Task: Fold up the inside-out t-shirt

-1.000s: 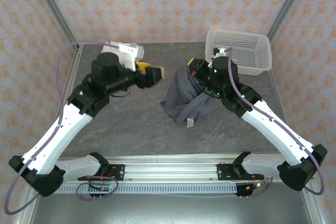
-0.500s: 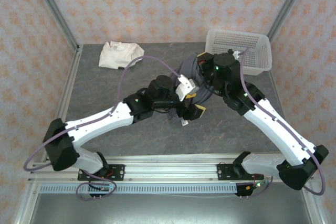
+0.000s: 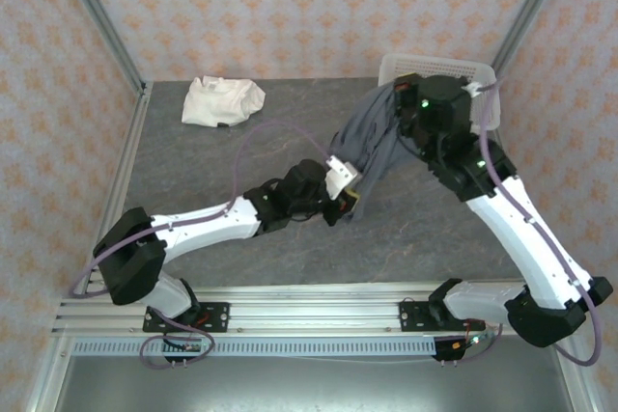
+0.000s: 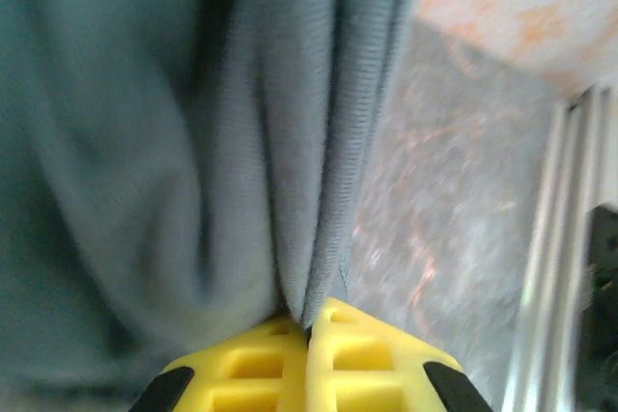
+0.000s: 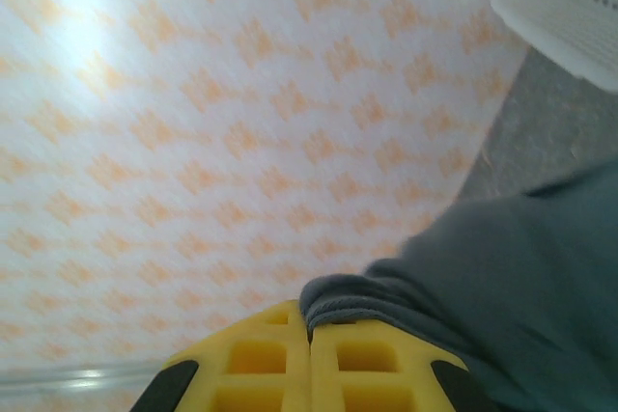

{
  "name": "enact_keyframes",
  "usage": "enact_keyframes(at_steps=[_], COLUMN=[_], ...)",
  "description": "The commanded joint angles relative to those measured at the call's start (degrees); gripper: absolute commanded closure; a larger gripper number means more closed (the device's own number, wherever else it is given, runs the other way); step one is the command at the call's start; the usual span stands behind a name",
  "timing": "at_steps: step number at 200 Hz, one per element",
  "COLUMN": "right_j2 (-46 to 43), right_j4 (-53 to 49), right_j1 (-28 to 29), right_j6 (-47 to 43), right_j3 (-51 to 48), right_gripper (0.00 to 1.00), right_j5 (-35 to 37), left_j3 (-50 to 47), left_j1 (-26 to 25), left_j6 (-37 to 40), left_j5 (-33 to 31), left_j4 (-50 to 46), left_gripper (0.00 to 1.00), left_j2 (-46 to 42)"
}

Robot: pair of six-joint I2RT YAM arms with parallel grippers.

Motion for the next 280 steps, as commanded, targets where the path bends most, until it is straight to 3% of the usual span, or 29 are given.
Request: enact_keyframes(at_steps=[1,20,47,54,64,71,76,83,98,116,127,145,155,167,185,204,215,242,262,280], right_j2=[-0.9,1.0,2.6,3.1,4.1,5.1,5.8,6.7,8.3,10.9,12.0,11.9,11.0,9.4,8.1,10.6,9.6,-1.2,-6.5,-2.9], right_j4=[0.6,0.9,2.7,4.8,5.9,5.7,5.3,4.5,6.6,14.1,10.4,-4.0,-7.1,-5.7,4.0,0.5,-2.2,-5.9,-4.9,-4.2], right_j1=[-6.0,-9.5,-9.9,-9.9,-9.9,-9.9,-9.9,-9.9,-9.9,-8.7,-6.4,-1.0,2.4,5.0,11.0,16.2,16.1,11.5,4.2,3.5], right_j6=[1.7,1.0,-2.5,-3.7,-5.0,-6.6,-8.1,-9.6,-13.4,-22.2,-27.8,-38.1,-40.4,-38.6,-35.7,-40.3,-40.7,-36.3,-31.8,-35.0], right_j3=[8.1,13.4,16.1,15.4,15.3,15.7,16.1,16.5,15.4,13.5,13.4,10.8,5.1,-4.7,-18.5,-18.1,-17.4,-23.1,-30.6,-30.7], right_gripper=[1.00,1.00,1.00,1.00,1.00,1.00,1.00,1.00,1.00,1.00,1.00,1.00,1.00,1.00,1.00,0.67,0.57,0.17,0.20,0.24], right_j5=[1.0,-1.9,-6.5,-9.6,-13.8,-16.7,-18.8,-21.9,-30.7,-50.6,-54.9,-46.3,-42.3,-40.5,-43.0,-42.6,-39.3,-19.1,-15.9,-17.2], left_j3=[-6.2,-8.7,-12.8,-12.9,-12.1,-10.8,-9.4,-7.3,-1.0,8.5,14.8,23.1,24.5,23.4,21.0,18.8,17.4,17.5,17.5,17.1], left_j1=[-0.1,2.1,6.9,7.5,7.8,8.3,8.6,9.2,10.7,12.5,13.5,16.5,19.1,22.7,26.0,27.2,27.7,28.0,26.8,24.8], left_j6=[-1.1,-5.5,-11.3,-11.7,-11.5,-11.4,-11.1,-10.3,-8.2,-6.1,-6.7,-11.3,-14.7,-18.0,-18.5,-17.1,-16.9,-15.3,-13.5,-12.2], left_j5=[-13.7,-22.6,-22.6,-21.7,-20.8,-20.0,-19.5,-18.8,-16.6,-9.6,-7.1,-8.8,-9.8,-8.7,-6.0,-5.1,-4.8,-2.1,0.3,0.0], left_j4=[-7.9,-14.5,-12.7,-12.0,-11.9,-12.5,-13.0,-13.9,-16.9,-20.7,-24.1,-30.3,-31.8,-32.3,-34.0,-37.6,-39.2,-45.9,-48.5,-48.7], left_gripper=[1.00,1.00,1.00,0.83,0.41,0.17,0.07,0.01,0.00,0.00,0.00,0.01,0.01,0.02,0.04,0.05,0.06,0.06,0.07,0.10], left_j2=[-3.7,-4.3,-7.3,-9.0,-12.4,-15.1,-17.2,-19.7,-23.5,-23.1,-21.1,-18.2,-18.2,-19.0,-19.1,-17.6,-16.3,-11.0,-6.1,-2.6])
